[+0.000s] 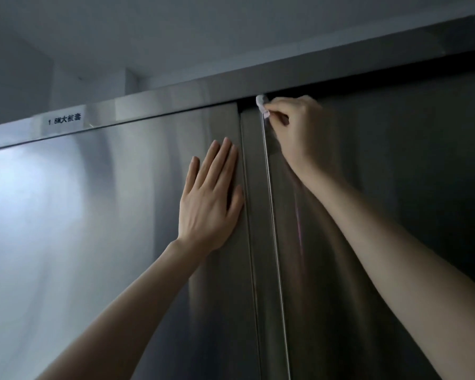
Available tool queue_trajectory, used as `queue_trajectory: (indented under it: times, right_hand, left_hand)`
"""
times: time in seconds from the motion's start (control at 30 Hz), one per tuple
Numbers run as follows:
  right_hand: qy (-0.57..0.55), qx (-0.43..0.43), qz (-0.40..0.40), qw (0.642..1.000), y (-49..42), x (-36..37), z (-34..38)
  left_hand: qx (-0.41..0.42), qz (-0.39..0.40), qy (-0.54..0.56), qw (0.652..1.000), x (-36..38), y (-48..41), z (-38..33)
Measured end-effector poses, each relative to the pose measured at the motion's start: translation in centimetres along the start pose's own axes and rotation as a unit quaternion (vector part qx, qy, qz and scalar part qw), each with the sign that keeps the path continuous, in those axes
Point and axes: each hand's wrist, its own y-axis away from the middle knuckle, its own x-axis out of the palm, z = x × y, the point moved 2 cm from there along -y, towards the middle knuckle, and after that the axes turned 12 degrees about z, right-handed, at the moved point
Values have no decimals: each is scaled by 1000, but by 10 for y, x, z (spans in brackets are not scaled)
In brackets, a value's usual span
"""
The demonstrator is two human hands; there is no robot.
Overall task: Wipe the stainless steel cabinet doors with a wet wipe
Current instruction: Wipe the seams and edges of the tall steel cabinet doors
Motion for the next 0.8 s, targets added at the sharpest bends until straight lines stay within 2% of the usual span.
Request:
queue_trajectory:
  times: [0.13,0.27,0.33,0.5,0.63,0.8]
  right_hand:
    - [-9,-39,-22,999,84,-4,6]
    - [0,-79,53,995,161,-14,12]
    - [15,-89,69,993,160,-18,13]
    - [-23,-41,10,999,99,-24,25]
    - [7,-74,83,994,121,-5,53]
    - [101,-97,121,983,194,-5,59]
  left_hand:
    - [-13,-32,15,999,-1,2,-1]
    - [-19,-40,16,999,-1,4,-3]
    - [-22,-38,23,999,-1,6,-5]
    - [-28,-7,30,999,6,46,-7]
    - [-20,31,9,999,13,104,-4]
    - [-18,42,-10,999,24,144,-10]
